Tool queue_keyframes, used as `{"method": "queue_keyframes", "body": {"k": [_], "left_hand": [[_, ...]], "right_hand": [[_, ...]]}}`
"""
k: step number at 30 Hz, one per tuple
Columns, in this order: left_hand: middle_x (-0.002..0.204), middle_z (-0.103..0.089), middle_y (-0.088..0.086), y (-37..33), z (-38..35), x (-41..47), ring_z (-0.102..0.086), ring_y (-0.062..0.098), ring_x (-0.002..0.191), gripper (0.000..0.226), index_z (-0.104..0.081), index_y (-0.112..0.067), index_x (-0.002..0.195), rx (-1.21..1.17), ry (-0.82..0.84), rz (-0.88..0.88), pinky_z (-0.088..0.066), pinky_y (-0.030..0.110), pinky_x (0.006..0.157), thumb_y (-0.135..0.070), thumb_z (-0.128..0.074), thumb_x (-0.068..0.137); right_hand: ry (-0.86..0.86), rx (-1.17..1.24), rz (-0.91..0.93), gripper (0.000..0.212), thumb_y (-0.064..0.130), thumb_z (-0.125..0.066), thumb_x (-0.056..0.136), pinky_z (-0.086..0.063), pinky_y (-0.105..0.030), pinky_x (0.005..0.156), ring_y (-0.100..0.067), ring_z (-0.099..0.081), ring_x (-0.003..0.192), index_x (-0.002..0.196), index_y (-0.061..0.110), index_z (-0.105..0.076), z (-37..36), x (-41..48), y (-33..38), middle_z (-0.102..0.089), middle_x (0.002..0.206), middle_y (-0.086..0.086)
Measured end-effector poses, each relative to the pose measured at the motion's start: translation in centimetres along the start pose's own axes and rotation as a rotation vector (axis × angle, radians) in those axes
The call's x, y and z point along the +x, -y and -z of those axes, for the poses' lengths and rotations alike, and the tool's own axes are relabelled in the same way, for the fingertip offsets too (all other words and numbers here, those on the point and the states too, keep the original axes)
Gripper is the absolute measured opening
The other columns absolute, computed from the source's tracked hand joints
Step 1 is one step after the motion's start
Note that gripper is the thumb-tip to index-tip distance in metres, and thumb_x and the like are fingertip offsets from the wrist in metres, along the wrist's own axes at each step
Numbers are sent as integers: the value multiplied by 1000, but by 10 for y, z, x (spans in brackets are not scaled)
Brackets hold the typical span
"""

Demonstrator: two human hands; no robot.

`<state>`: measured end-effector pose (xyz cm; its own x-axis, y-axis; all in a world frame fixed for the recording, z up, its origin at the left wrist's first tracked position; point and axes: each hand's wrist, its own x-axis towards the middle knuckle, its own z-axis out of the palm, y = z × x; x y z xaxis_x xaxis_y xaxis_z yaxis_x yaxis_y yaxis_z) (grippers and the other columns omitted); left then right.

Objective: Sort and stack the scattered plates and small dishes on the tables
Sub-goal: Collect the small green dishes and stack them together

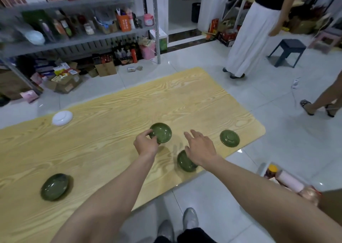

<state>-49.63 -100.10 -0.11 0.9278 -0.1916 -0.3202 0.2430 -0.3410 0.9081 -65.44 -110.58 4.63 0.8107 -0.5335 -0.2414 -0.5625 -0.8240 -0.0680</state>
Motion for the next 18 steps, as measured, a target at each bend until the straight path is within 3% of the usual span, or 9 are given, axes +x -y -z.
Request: {"method": "queue_keyframes", "body": {"k": [6, 13, 18], "left_hand": [[122, -63, 10, 22, 17, -12, -64, 35, 107, 33, -74, -15, 107, 35, -33, 22, -55, 44, 93, 5, -68, 82], [127, -61, 10, 39, 22, -26, -66, 33, 104, 34, -74, -18, 108, 68, -96, 70, -58, 41, 88, 4, -68, 84], [127, -61, 11, 47, 26, -38, -68, 36, 99, 34, -73, -18, 111, 71, -111, 116, -58, 41, 88, 3, -67, 85]], "right_hand": [[53, 54, -10, 48, 25, -43, 100, -44, -39, 95, -32, -47, 127, 146, 17, -37, -21, -15, -3, -39, 150, -13], [132, 124, -28, 45, 25, -46, 99, -47, -39, 89, -32, -50, 123, 143, 17, -43, -50, -16, -19, -45, 143, -12], [149, 280, -88, 33, 20, -50, 96, -44, -33, 78, -31, -57, 106, 126, 9, -58, -70, -10, -25, -55, 120, -13]]}}
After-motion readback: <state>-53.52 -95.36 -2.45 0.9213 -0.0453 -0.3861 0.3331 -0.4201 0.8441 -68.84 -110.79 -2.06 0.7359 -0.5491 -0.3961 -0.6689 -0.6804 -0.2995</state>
